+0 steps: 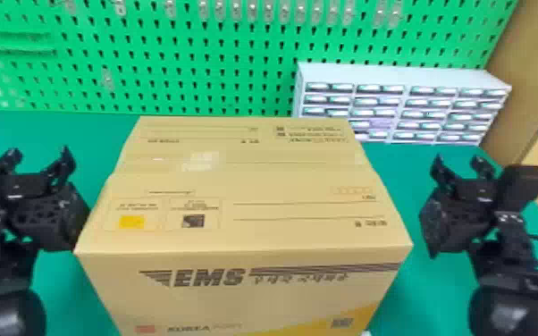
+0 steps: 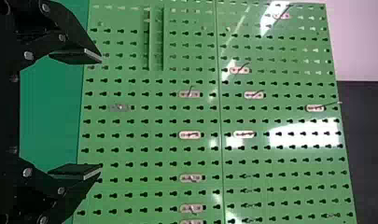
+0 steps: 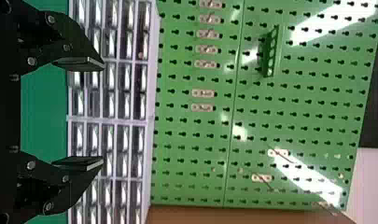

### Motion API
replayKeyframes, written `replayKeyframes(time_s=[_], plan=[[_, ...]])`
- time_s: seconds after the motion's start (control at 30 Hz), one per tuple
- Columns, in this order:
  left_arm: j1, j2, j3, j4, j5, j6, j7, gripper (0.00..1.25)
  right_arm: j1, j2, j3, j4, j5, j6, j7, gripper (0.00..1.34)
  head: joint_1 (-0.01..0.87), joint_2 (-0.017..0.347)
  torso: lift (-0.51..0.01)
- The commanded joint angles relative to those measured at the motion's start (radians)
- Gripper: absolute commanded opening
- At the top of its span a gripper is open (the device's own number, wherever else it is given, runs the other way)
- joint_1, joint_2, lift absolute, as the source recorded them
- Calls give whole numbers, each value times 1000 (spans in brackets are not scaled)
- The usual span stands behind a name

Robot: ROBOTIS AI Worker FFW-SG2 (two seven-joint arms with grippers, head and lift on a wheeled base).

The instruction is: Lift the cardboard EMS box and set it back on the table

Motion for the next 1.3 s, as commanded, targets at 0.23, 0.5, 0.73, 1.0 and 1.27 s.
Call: replayKeyframes(time_s=[0.23,0.5,0.73,1.0,1.27], plan=[[7,0,24,-21,-2,0,0,827,17,4,-29,-22,-4,7,0,802,678,-14,-89],[4,0,23,-19,-2,0,0,827,14,27,-44,-28,15,7,0,802,678,-14,-89],[4,0,18,-21,-2,-2,0,827,14,25,-43,-28,15,7,-1,801,678,-14,-89],[3,0,17,-21,-2,-2,0,827,14,25,-43,-28,16,7,0,799,678,-14,-89],[0,0,15,-21,-1,-2,0,827,13,24,-40,-28,16,7,0,799,678,-14,-89]])
